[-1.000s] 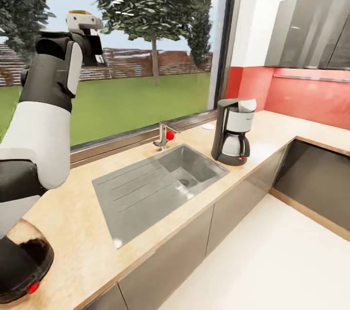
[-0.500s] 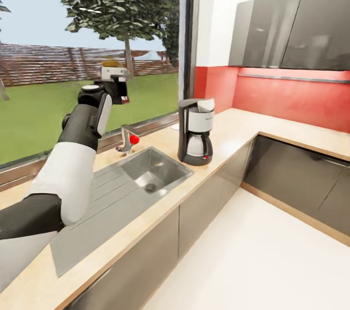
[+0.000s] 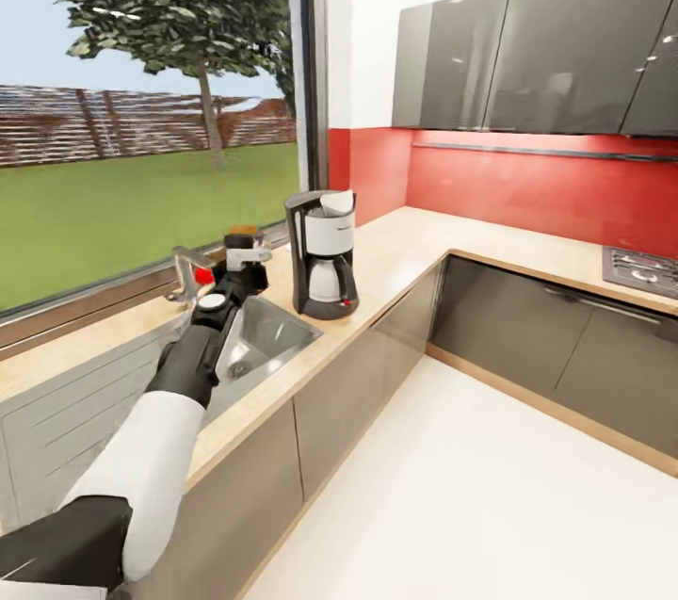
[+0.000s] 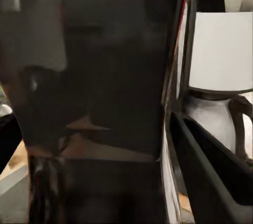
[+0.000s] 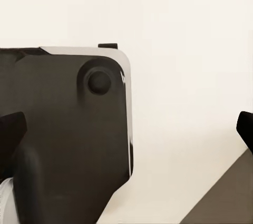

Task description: Set up a coffee station on the kitchen countertop: keep the coffee maker on the countertop, move the bottle of coffee from the kitchen shelf to the counter next to the coffee maker, place a paper coffee filter on top of the coffee maker, put the saucer next to the coffee maker with the coffee cup on the saucer, and place the electric kettle next to the coffee maker.

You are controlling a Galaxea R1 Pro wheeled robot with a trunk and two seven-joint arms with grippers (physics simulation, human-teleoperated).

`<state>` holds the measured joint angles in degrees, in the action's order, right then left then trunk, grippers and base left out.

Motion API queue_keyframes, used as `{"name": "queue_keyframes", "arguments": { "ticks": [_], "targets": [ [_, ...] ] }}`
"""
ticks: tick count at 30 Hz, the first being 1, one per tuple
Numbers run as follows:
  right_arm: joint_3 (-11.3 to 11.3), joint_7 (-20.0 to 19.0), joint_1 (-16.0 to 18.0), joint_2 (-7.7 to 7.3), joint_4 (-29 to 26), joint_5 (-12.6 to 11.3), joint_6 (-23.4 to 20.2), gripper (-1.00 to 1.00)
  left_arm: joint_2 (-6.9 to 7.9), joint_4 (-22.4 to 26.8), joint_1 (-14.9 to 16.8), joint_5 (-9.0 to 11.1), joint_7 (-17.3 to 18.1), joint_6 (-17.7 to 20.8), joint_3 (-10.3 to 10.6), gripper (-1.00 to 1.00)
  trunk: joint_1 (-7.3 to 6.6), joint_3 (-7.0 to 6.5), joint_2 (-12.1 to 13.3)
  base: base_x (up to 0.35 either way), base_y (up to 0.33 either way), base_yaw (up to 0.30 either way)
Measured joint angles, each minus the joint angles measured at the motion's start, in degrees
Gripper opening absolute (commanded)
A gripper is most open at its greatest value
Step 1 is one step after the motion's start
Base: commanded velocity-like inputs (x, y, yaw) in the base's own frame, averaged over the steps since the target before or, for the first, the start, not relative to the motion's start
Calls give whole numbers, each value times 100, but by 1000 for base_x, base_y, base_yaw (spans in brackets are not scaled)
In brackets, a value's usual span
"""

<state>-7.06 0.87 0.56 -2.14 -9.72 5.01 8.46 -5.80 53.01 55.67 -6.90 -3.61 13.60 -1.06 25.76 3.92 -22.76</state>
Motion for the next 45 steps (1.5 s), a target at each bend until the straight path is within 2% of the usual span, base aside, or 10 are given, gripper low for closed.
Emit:
{"name": "queue_keyframes", "arguments": {
  "ticks": [5,7,9,18,22,30,32,37,40,45],
  "targets": [
    [11,-4,0,6,-28,13,13,100,28,139,-705,-26,-16,-318,1,-100,-1,0,-2,0,-6,-3],
    [24,-7,0,9,-62,11,20,100,54,231,-1196,-41,-34,-909,-30,-100,-1,0,-2,0,0,0],
    [25,-11,0,9,-73,4,26,100,67,280,-1449,-45,-130,-1085,-45,-100,-2,0,-5,0,0,0],
    [-1,-12,0,4,-215,1,30,100,71,210,-1921,-30,-254,-1634,0,-100,-4,-1,-5,132,0,0],
    [-2,-6,0,1,-219,0,30,100,71,174,-1954,-20,-237,-1677,15,-100,-4,-1,-4,280,0,0],
    [-3,-5,0,1,-220,0,30,100,85,-524,-1910,-31,-208,-1690,8,-100,-1,0,-3,24,0,0],
    [-3,-5,0,1,-220,1,30,100,112,-767,-1773,-42,-204,-1694,8,-100,-1,-2,-4,2,0,0],
    [-3,-5,0,1,-220,1,30,100,232,-1686,-1035,-54,-188,-1733,13,-100,-1,-2,-4,0,0,0],
    [-3,-5,0,1,-220,1,30,100,268,-1857,-839,-80,-191,-1734,11,-100,-1,-2,-4,0,0,0],
    [-2,-5,0,1,-212,1,30,100,290,-1872,-778,-119,-190,-1756,15,-100,-1,-2,-4,0,0,0]
  ]
}}
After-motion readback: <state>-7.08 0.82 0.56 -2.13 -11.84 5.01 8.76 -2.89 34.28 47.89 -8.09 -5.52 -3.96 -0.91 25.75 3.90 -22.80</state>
